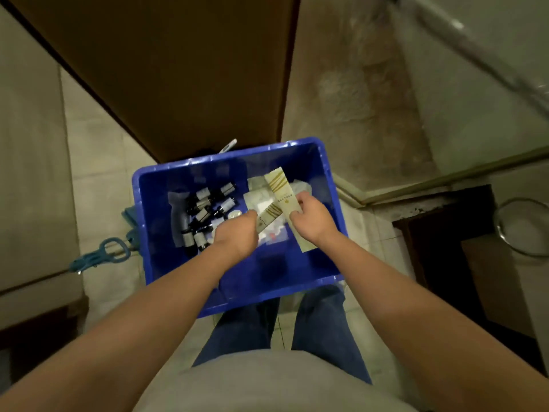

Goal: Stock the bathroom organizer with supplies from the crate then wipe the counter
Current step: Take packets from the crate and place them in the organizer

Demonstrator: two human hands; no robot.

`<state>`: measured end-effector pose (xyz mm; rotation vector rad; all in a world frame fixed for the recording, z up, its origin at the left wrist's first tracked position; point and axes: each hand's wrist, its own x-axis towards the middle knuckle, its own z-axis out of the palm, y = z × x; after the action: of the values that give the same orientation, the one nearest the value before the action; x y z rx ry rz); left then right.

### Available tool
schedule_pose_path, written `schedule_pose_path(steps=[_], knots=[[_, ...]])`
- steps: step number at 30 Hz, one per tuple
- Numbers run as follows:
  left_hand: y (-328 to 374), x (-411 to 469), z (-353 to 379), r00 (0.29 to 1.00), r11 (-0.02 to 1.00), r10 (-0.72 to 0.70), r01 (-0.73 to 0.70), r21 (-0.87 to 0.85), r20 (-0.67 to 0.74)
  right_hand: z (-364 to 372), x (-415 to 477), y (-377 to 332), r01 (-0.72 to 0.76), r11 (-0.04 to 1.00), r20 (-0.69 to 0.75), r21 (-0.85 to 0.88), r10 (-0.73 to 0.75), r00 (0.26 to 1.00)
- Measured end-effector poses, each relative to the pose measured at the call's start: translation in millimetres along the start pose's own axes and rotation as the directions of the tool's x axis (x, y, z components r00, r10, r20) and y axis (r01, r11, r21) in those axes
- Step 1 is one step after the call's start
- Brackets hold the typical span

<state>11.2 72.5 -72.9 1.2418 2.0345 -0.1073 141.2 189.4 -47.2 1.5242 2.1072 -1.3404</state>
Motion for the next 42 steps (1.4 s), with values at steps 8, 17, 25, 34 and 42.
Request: schedule_pose_path(steps=[8,17,25,34,42], knots=[[87.1,-14.5,-49.6,0.994,0.916,0.056,-0.087,-0.392,-0.089,-79.9,-54.1,3.1,-0.022,0.965,-0.197,0.260,0.076,0.977],[209.3,-42.2,-61.9,0.975,0.782,0.208,-0.213,-0.586,-0.077,-146.0,-127.4,58.9,-0.055,0.697,-0.207,0.715,0.285,0.936],[309.5,-93.6,-44.2,0.857,0.726,0.514,-0.452,-0.518,-0.027,-191.3,-216.8,139.0,-0.008,0.601,-0.277,0.800,0.381,0.882],[417.7,-142.1,-0.9,0.708,0.677,0.700,-0.620,-0.396,0.088,-222.2,-312.7,229.1,0.070,0.541,-0.348,0.838,0.431,0.832],[511.7,-178.5,31.2,0.651,0.677,0.733,-0.666,-0.314,0.198,-246.6,-396.6,299.2,0.054,0.799,-0.663,0.600,0.458,0.592]])
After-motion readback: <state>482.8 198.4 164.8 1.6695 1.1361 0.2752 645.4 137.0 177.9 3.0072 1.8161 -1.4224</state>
